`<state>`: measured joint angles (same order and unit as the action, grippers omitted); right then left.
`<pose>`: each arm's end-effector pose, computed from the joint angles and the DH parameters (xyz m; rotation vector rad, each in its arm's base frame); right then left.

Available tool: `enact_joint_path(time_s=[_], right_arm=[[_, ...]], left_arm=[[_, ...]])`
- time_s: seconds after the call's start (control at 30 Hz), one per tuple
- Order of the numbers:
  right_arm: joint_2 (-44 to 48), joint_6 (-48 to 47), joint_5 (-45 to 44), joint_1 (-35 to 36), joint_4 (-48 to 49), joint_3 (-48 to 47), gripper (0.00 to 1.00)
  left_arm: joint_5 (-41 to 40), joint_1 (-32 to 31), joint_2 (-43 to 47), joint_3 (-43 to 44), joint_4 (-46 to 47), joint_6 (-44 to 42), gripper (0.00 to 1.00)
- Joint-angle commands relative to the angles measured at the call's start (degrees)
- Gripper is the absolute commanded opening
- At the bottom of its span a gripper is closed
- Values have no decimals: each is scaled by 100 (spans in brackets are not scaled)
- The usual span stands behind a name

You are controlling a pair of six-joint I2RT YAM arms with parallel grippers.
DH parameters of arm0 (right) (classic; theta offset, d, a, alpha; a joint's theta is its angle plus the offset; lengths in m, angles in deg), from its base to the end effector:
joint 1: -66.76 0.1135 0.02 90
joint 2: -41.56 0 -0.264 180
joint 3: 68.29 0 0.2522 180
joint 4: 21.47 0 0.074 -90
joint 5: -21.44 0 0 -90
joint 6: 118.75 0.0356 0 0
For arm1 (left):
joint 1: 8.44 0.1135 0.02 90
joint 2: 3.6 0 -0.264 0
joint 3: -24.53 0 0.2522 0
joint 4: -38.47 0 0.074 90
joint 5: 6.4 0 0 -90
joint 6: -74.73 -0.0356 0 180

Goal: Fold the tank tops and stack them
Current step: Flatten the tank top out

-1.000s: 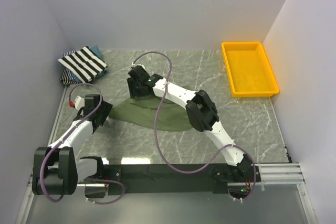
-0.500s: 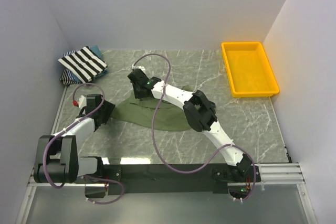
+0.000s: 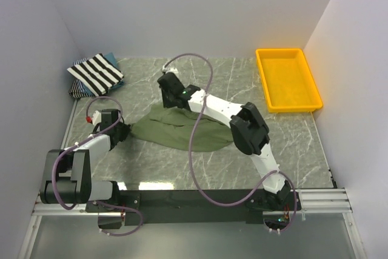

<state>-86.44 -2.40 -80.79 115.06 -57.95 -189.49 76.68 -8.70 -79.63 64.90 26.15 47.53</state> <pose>0.3463 0.3774 0.2171 -0.3390 2.3167 0.4132 0.2344 0.0032 0.1414 -1.3106 2.0492 -0.3631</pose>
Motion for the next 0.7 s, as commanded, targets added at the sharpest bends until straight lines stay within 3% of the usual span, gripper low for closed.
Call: enact_joint_path(time_s=[0.0, 0.13, 0.23, 0.4, 0.67], right_arm=[[479, -138, 280, -57, 488, -48, 12], [-57, -568, 477, 250, 278, -706, 34], [-531, -727, 450, 452, 84, -1067, 43], [-901, -965, 476, 611, 84, -1130, 49], [-1042, -1088, 90, 813, -30, -858, 49]], left_arm=[[-20, 16, 53, 28, -73, -67, 1], [41, 16, 237, -16, -126, -23, 0], [76, 16, 413, -59, -345, -32, 1], [129, 16, 720, -182, -433, -40, 1], [217, 16, 791, -209, -425, -40, 1]])
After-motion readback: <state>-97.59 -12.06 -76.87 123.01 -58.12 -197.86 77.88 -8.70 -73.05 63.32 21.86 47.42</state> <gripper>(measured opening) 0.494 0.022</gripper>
